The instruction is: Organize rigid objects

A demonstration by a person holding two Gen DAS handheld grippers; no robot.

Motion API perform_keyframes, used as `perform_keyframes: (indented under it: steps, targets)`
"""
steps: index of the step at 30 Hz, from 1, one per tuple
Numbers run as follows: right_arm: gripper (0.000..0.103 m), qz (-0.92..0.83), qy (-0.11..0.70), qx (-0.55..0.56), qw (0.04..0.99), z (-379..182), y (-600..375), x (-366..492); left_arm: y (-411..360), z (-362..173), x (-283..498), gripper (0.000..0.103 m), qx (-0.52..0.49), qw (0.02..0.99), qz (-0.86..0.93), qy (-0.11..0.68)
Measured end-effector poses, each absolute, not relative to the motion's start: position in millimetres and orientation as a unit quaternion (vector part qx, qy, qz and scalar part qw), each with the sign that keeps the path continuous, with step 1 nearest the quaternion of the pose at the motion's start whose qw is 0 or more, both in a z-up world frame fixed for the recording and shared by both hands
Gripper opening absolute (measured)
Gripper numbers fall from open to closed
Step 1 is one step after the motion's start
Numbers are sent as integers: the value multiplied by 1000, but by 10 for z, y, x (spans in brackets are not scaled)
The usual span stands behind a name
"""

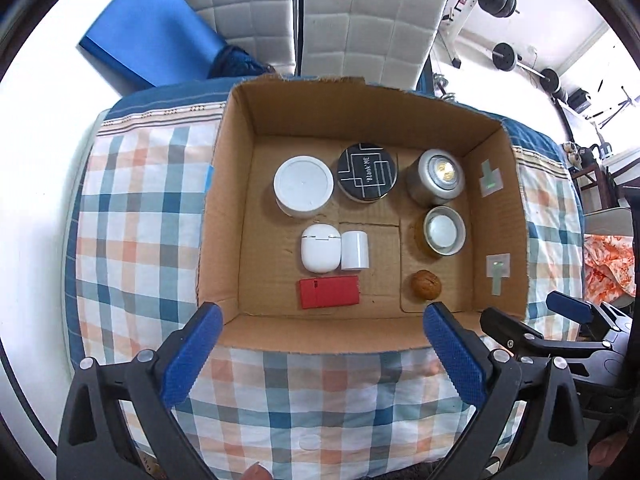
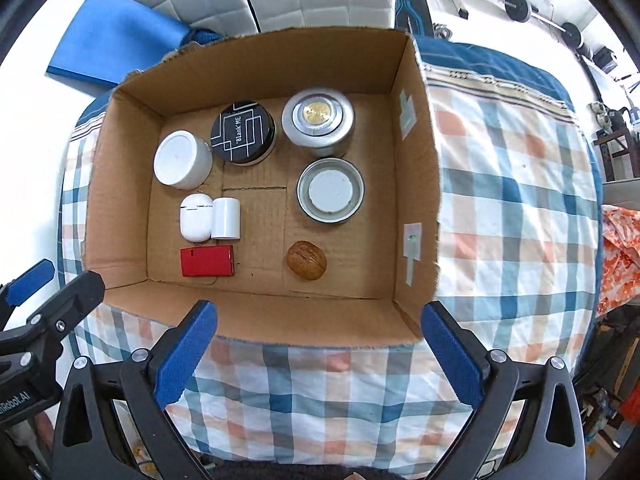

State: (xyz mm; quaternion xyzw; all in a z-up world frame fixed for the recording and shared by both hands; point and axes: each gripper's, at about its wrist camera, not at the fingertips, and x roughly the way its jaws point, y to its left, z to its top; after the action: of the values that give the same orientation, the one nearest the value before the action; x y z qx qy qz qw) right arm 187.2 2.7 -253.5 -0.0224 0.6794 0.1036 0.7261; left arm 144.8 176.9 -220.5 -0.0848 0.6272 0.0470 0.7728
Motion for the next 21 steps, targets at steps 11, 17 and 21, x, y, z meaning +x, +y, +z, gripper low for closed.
perform_keyframes:
  steps: [11,17,21]
  targets:
    - [103,115,618,-7,778,-1655,-274,1373,1535,-1344,903,103,-86,828,46,552]
    - [103,119,566,-7,816,-967,-486,939,1426,-767,549,103,-76,858,54,506]
    - [103,111,533,5,839,-613,-662,698,1366,-523,381,103,-59,869,64,486]
